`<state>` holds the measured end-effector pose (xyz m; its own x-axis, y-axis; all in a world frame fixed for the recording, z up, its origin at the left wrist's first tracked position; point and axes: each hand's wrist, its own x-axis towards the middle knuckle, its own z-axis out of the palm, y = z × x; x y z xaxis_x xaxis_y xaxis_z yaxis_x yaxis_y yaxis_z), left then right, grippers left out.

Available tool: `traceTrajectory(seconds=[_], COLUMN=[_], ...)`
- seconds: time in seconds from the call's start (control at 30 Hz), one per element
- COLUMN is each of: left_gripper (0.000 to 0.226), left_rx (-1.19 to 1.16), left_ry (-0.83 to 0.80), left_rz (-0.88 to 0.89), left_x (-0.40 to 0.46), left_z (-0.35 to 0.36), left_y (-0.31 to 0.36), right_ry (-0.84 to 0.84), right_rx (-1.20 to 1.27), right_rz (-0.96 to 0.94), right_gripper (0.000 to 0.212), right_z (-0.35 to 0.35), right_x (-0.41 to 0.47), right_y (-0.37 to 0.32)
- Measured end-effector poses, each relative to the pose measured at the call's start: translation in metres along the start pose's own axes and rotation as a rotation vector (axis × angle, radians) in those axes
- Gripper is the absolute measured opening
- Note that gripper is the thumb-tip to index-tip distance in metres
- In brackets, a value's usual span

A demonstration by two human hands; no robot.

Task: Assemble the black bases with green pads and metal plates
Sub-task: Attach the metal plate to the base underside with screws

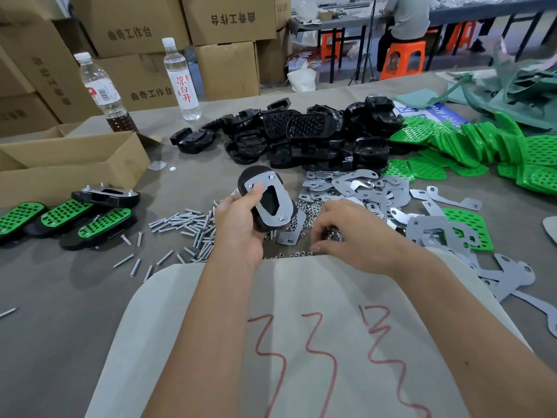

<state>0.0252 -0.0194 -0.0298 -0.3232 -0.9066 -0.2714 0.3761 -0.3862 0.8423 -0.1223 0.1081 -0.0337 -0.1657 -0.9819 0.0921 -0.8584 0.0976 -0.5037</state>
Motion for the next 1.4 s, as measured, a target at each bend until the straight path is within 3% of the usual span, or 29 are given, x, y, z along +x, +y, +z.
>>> traceTrajectory(seconds=[0.07,0.27,0.4,0.6,0.9,1.07,1.4], left_gripper=[0.009,0.016,0.021,0.006,0.008,0.007,0.009], left_rx=[0.048,0.302,0.444,0.503,0.452,0.435,0.461], left_ry=[0.002,-0.062,-0.127,-0.187,-0.218,-0.202,-0.167], left_rz=[0.004,0.052,0.091,0.099,0.073,0.032,0.075], left_x=[0.000,-0.006,-0.011,-0.016,-0.021,-0.024,-0.025], left_z=[0.000,0.007,0.012,0.017,0.019,0.021,0.023], left_y=[0.000,-0.009,-0.016,-0.022,-0.020,-0.018,-0.022], right_ry=[0.019,0.471,0.584,0.642,0.633,0.586,0.624], right_rx=[0.020,0.552,0.727,0.673,0.709,0.760,0.613], right_rz=[0.000,0.016,-0.018,0.005,0.003,-0.016,-0.036], right_gripper=[0.017,0.019,0.021,0.021,0.010,0.014,0.011], right_z=[0.001,0.005,0.004,0.007,0.010,0.007,0.009], right_x=[0.000,0.003,0.003,0.005,0.005,0.004,0.004], right_y=[0.000,-0.003,-0.003,-0.001,0.001,0.007,0.010])
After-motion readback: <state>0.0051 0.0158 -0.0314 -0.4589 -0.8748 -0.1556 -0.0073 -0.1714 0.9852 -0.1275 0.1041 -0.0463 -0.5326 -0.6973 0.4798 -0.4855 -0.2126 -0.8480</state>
